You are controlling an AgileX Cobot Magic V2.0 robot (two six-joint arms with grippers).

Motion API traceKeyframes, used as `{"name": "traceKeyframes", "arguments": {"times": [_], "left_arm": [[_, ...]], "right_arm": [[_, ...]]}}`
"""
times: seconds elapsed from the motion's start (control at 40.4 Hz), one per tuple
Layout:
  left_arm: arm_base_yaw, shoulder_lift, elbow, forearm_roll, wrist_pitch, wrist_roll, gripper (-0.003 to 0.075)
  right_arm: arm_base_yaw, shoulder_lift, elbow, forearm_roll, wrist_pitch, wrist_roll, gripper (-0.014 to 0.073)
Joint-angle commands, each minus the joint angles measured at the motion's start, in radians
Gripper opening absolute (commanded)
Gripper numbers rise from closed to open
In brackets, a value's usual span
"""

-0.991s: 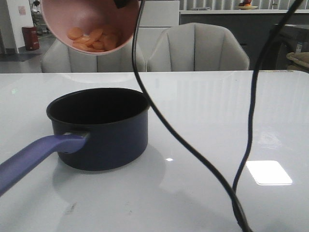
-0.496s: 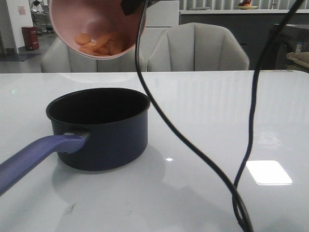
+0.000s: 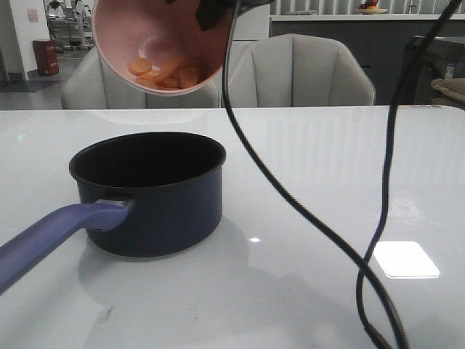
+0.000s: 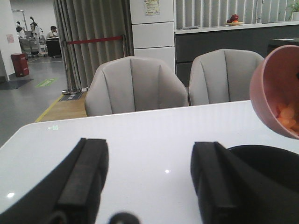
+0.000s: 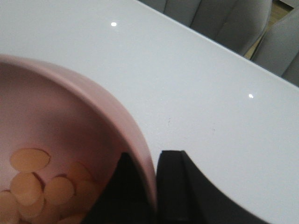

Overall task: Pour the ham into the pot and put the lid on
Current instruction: 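Tilt the pink bowl with the right gripper to pour ham into saucepan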

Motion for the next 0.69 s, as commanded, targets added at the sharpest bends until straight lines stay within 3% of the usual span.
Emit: {"name": "traceKeyframes", "arguments": {"times": [0.0, 0.05, 0.149, 0.372, 0.669], "left_arm": [[-0.008, 0.008, -0.027, -0.002, -0.067, -0.003, 0.0428], [-0.008, 0.008, -0.027, -0.002, -0.067, -0.003, 0.0428], [-0.008, 0.008, -0.027, -0.002, -0.067, -0.003, 0.0428], [-0.008, 0.008, -0.027, -0.002, -0.067, -0.003, 0.0428], [-0.008, 0.008, -0.027, -0.002, -0.067, -0.003, 0.0428]], "right_arm": [[-0.014, -0.049, -0.039, 0.179, -0.097, -0.27, 0.0138], [-0.022, -0.049, -0.039, 0.256, -0.114, -0.379, 0.0138], [-0.022, -0.049, -0.039, 0.325, -0.158, -0.472, 0.0138], [-0.022, -0.049, -0.009, 0.362, -0.319, -0.484, 0.0138], [-0.022, -0.049, 0.079, 0.258, -0.578, -0.484, 0.0138]]}}
